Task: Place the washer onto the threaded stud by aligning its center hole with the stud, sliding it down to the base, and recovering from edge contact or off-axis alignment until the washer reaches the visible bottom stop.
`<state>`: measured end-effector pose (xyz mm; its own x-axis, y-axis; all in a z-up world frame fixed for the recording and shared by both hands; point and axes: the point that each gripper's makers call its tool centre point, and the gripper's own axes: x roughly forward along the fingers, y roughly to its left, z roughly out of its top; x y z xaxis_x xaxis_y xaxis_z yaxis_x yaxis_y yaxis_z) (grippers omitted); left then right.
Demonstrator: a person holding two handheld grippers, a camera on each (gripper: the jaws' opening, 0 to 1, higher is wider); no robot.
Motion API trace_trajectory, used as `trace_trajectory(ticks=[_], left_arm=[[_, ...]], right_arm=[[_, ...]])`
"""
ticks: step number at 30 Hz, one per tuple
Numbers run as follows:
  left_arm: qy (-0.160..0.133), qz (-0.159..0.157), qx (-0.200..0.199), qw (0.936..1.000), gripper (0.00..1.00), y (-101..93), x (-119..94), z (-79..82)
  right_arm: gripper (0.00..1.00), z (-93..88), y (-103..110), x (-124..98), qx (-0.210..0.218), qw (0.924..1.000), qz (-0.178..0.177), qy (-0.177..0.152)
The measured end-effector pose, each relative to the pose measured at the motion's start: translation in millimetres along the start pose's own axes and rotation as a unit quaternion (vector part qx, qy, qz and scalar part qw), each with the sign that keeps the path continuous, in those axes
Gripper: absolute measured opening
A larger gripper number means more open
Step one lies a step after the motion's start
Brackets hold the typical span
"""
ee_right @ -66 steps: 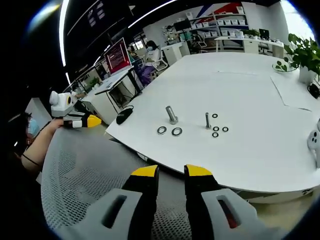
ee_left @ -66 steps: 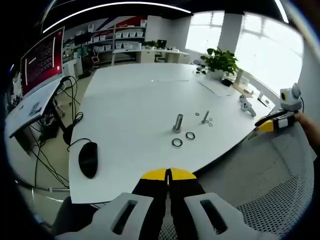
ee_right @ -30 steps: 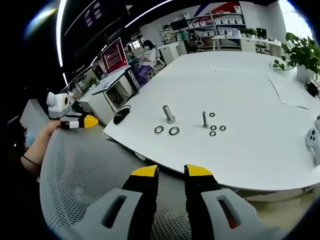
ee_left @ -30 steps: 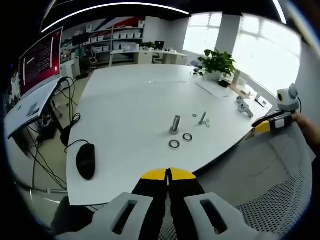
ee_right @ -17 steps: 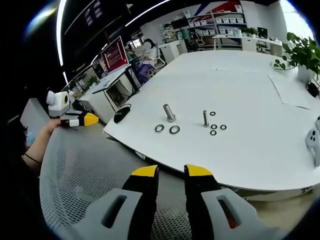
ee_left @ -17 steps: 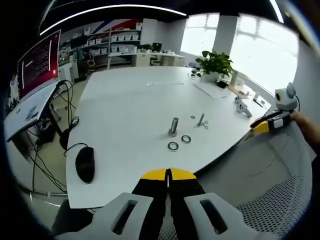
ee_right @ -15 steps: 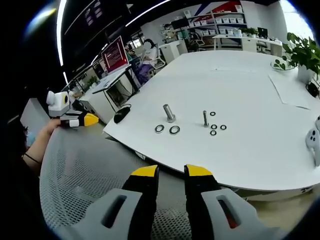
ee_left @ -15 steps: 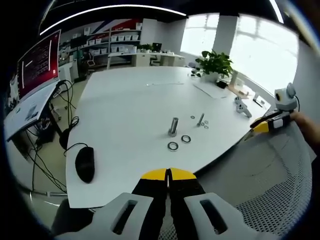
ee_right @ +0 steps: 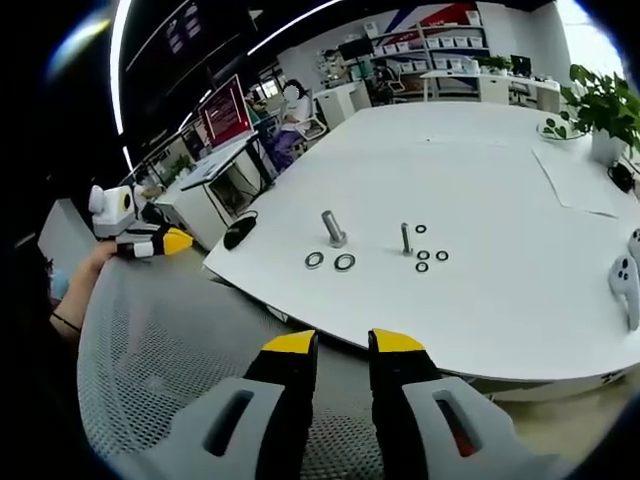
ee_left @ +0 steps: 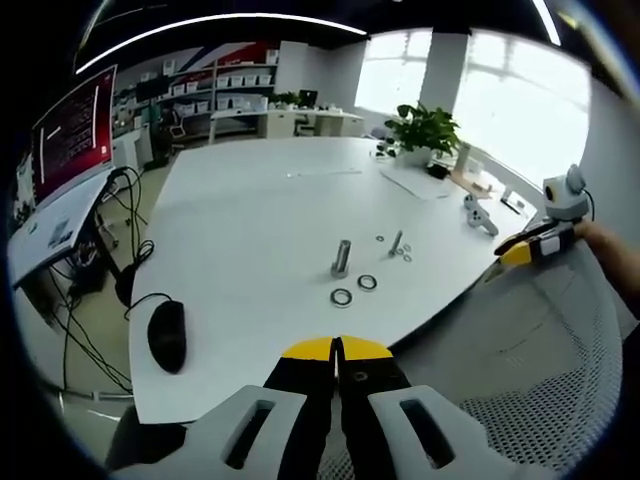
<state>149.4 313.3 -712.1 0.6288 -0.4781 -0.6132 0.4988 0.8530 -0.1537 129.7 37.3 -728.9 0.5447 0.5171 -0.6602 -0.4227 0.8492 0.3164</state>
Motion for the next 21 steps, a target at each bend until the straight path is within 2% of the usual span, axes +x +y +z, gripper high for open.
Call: trace_trajectory(ticks=[4, 9, 10, 11, 12, 15, 21], left_arm=[[-0.007, -0.006, 0.009, 0.9999, 0.0, -1.9, 1, 3.9], [-0.003, -0.021, 0.03, 0.9993, 0.0, -6.5, 6, 4.2], [0.005, -0.027, 0.032, 0.9991, 0.0, -8.6, 6, 3.4], [-0.004, -0.028, 0.024, 0.9993, 0.0, -8.5, 6, 10.7], [-0.017, -0.025, 0.032, 0.999, 0.0, -6.8, 7, 14.2], [-0.004, -0.026, 0.032, 0.9992, 0.0, -7.7, 6, 8.1], [-0.012, -0.03, 0.035, 0.9989, 0.0, -9.2, 5, 10.9]], right_arm=[[0.23, -0.2, -1, 0, 0.003, 1.0, -0.003, 0.001], [0.23, 2.4, -4, -1, 0.003, 0.9999, -0.01, -0.005], [0.23, 5.9, -8, -1, 0.009, 0.9998, -0.015, -0.011], [0.23, 1.9, -8, -1, 0.017, 0.9997, -0.015, -0.004], [0.23, 0.8, -7, 0, -0.004, 0.9999, -0.015, 0.001], [0.23, -0.3, -5, -1, 0.006, 0.9999, -0.015, 0.001], [0.23, 2.1, -6, -1, 0.011, 0.9998, -0.017, -0.007]])
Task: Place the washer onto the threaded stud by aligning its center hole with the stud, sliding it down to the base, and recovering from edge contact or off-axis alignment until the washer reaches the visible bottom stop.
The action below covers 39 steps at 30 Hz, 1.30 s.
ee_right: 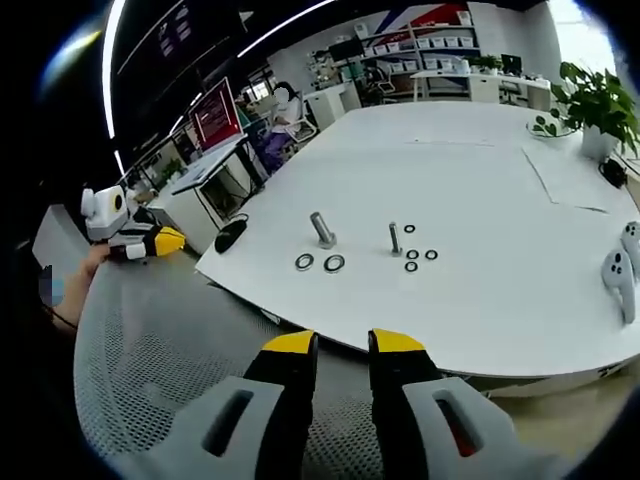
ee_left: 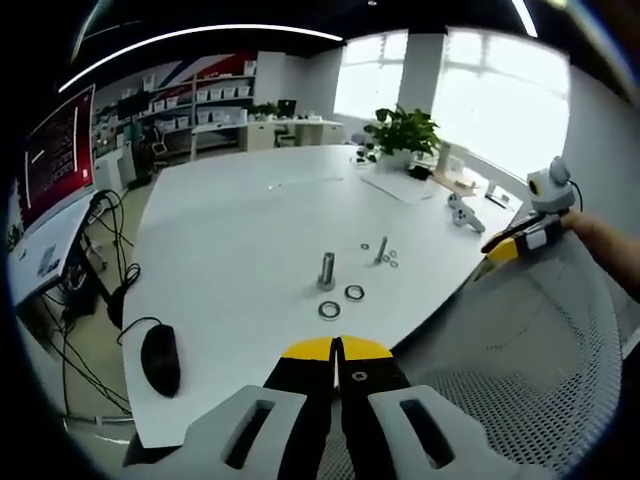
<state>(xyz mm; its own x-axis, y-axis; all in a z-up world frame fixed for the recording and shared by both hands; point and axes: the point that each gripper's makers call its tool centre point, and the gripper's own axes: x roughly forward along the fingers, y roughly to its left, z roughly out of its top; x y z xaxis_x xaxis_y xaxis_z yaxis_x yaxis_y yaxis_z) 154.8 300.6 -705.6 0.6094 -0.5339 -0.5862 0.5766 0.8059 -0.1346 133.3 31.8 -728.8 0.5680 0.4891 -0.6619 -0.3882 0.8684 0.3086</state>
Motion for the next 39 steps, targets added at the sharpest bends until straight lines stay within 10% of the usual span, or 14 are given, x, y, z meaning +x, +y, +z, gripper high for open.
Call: trace_trajectory(ticks=[26, 39], left_arm=[[0.009, 0.04, -0.04, 0.9984, 0.0, 16.6, -3, -8.1], [0.02, 0.047, -0.047, 0.9976, 0.0, 17.9, -3, -12.7]], right_arm=[[0.22, 12.7, 4, -3, -0.069, 0.9958, 0.059, 0.014], [0.14, 43.9, 4, 7, -0.178, 0.9752, 0.129, 0.019]])
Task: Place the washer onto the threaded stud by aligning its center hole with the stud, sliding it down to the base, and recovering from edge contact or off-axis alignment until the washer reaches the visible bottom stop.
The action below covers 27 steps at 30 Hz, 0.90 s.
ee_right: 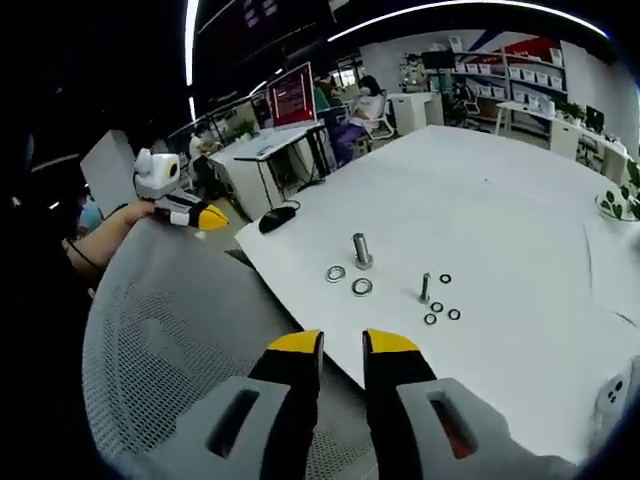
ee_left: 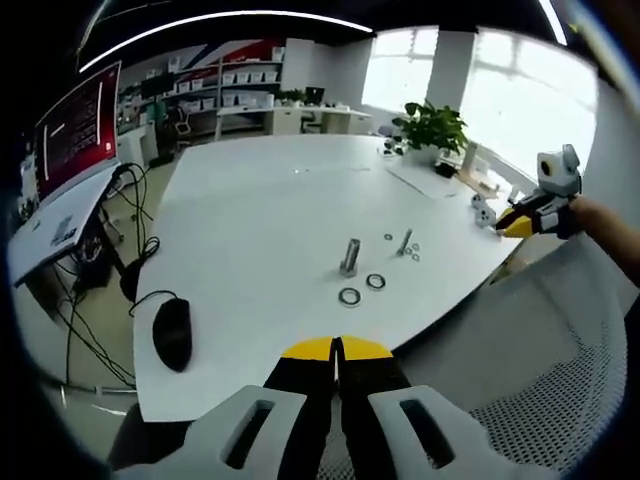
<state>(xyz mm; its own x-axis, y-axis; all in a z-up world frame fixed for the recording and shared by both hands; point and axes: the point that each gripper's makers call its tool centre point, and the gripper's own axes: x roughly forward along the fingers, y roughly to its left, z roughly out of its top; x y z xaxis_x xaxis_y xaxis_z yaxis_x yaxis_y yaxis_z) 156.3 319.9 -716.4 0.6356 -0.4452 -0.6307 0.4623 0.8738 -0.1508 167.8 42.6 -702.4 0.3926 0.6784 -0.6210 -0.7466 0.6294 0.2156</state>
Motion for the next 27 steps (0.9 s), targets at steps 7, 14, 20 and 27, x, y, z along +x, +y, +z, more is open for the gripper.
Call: trace_trajectory(ticks=[7, 14, 20, 27], left_arm=[[0.006, 0.006, 0.0, 1.0, 0.0, 1.5, 0, -2.2], [0.009, 0.012, -0.001, 0.9999, 0.0, 2.9, 0, -3.1], [0.01, 0.019, -0.008, 0.9997, 0.0, 4.5, -2, -4.8], [0.014, 0.025, -0.011, 0.9995, 0.0, 6.6, -1, -6.1]], right_arm=[[0.09, 3.3, 4, 19, -0.069, 0.9959, 0.036, 0.046], [0.03, -3.3, 12, 41, -0.153, 0.9787, 0.078, 0.113], [0.07, -2.2, 10, 58, -0.201, 0.9648, 0.085, 0.148], [0.18, -1.4, 11, 78, -0.234, 0.9516, 0.092, 0.177]])
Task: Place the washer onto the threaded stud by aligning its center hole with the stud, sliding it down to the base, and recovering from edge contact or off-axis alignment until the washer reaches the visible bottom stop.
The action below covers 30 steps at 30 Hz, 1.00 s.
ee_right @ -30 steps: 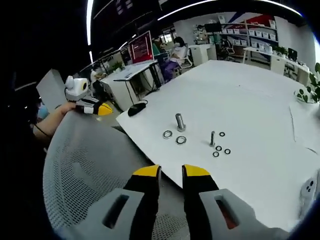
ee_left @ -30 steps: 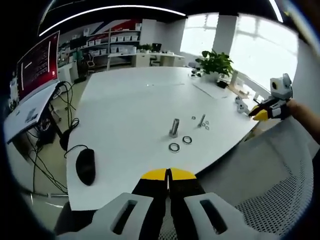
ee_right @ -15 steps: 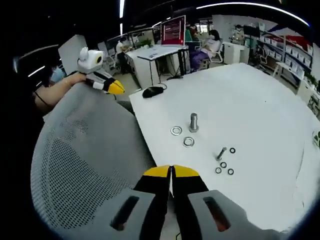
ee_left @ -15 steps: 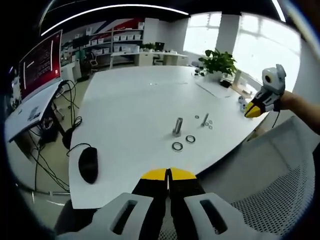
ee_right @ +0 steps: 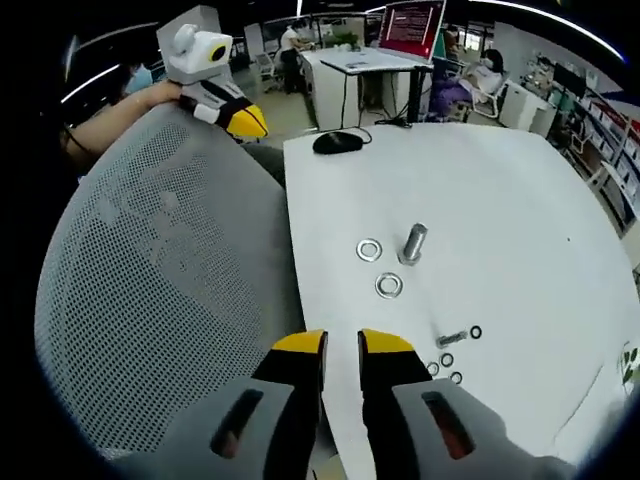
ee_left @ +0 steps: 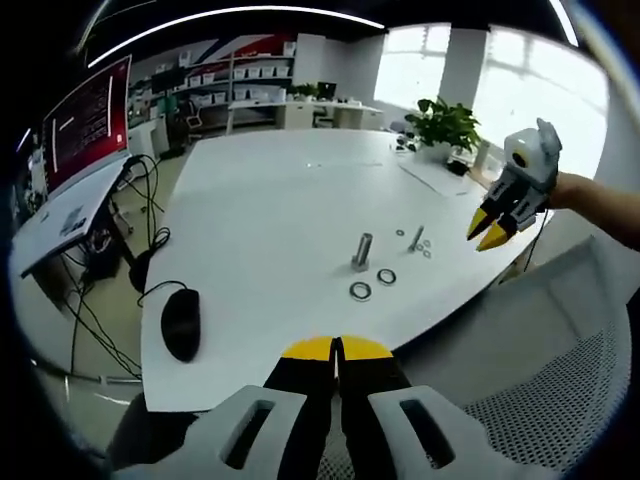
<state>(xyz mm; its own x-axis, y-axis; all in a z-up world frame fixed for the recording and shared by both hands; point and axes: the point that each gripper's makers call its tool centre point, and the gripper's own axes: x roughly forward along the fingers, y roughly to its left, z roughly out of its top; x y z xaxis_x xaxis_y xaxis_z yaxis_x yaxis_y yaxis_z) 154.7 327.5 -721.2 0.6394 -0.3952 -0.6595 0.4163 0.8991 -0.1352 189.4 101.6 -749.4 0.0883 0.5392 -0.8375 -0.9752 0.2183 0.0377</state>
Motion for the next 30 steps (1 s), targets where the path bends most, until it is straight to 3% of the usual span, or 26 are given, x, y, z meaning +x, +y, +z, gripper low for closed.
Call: trace_trajectory(ticks=[8, 16, 30], left_arm=[[0.002, 0.005, -0.002, 1.0, 0.0, 1.6, 0, -0.6], [0.006, 0.004, -0.002, 1.0, 0.0, 1.8, 0, -2.0], [0.009, 0.004, -0.002, 1.0, 0.0, 1.4, 0, -3.2]], right_arm=[[0.27, 2.7, -7, 19, -0.045, 0.9982, 0.012, 0.038], [0.26, 6.4, -11, 38, -0.052, 0.9963, 0.035, 0.058], [0.29, 9.0, -28, 71, -0.078, 0.9922, 0.04, 0.088]])
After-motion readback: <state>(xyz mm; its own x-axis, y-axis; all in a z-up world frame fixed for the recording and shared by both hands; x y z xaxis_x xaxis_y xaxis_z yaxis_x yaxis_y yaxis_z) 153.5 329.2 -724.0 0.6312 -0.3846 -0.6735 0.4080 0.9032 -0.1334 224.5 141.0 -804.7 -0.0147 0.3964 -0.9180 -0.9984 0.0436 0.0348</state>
